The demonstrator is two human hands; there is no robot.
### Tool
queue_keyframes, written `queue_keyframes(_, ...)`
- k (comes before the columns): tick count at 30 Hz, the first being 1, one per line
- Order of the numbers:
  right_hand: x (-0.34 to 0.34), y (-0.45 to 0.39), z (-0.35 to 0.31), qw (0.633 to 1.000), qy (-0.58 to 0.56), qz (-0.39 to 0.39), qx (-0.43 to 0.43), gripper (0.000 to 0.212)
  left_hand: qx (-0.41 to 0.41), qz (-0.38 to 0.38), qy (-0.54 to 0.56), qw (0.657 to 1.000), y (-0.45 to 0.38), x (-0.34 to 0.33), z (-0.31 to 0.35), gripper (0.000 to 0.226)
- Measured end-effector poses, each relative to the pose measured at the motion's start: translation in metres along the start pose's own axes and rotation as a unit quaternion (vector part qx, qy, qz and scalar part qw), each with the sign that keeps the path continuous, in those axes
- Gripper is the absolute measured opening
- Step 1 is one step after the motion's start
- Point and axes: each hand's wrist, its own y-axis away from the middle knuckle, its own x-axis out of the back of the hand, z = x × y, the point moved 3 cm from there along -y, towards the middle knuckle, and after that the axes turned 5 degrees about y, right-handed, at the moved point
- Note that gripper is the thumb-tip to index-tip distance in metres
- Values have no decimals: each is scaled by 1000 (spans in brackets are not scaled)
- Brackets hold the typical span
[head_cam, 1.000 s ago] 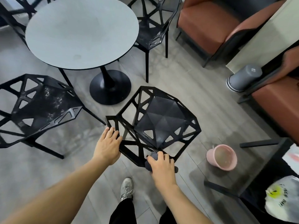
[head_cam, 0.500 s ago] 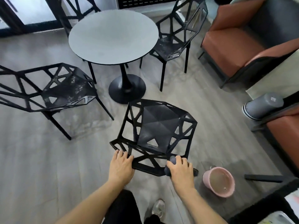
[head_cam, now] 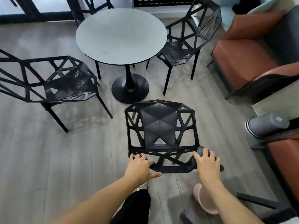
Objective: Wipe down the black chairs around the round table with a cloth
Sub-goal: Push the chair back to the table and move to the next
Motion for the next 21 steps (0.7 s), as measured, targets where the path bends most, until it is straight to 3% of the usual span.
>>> queue_keyframes(7,13,-75,46,997,30,-47,-56,39,8,6,-3,1000,-55,27,44,77)
queue_keyframes(21,18,-204,105,1000,7,-24,18,45,89,23,48,995,-134,67,107,75)
